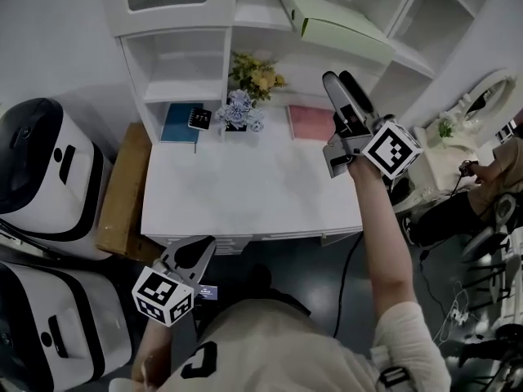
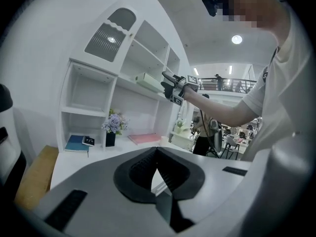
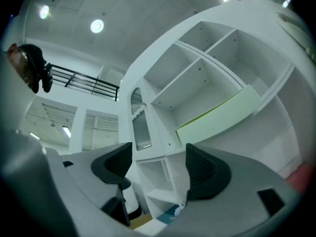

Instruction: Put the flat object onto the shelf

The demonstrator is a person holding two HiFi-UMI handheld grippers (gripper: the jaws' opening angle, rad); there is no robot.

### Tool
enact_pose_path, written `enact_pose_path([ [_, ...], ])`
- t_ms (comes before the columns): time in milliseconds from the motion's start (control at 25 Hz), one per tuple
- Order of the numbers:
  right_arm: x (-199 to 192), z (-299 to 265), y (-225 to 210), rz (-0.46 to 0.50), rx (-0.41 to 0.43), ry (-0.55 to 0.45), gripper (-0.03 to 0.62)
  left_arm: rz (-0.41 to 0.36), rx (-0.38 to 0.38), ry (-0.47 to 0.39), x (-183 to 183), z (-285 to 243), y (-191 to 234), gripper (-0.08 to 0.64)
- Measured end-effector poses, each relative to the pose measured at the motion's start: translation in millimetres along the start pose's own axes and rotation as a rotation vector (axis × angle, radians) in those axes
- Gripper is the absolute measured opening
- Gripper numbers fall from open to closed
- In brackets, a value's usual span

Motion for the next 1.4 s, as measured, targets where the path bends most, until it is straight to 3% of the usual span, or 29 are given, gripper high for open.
enact_pose_path([
  [280, -30.3, 4.3, 47.0, 0.257, 0.061, 0.162, 0.342, -0.021, 0.023, -0.027, 4.9, 8.7, 1.7, 0.014],
  [640, -77.8, 15.6, 91.4, 0.390, 0.169, 0.310, 0.322, -0.019, 0.043, -0.038, 0.7, 22.4, -3.9, 0.014],
  [760, -96.1, 16.9, 108.9, 0.436, 0.206, 0.355, 0.266, -0.016, 0.045, -0.046, -0.9, 25.6, -1.9, 0.014],
  [920, -119.5, 16.2, 128.5, 0.416, 0.269, 0.380, 0.209, -0.003, 0.055, -0.057, -4.3, 31.8, -0.8, 0.014],
  [1240, -158.7, 22.1, 162.9, 0.518, 0.296, 0.448, 0.049, 0.010, 0.052, -0.065, -16.0, 40.7, -1.9, 0.014],
  [1400, -168.9, 24.3, 174.8, 0.529, 0.312, 0.459, 0.031, 0.032, 0.052, -0.059, -23.8, 46.3, -2.4, 0.014],
])
Point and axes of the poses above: the fingertips, and each gripper's own axes: z backward along the fingers, y to its left, x out of its top, the point moved 8 cm from there along z, backward along the fingers, and after that the axes turned 14 degrees about y, right-handed, at the moved point
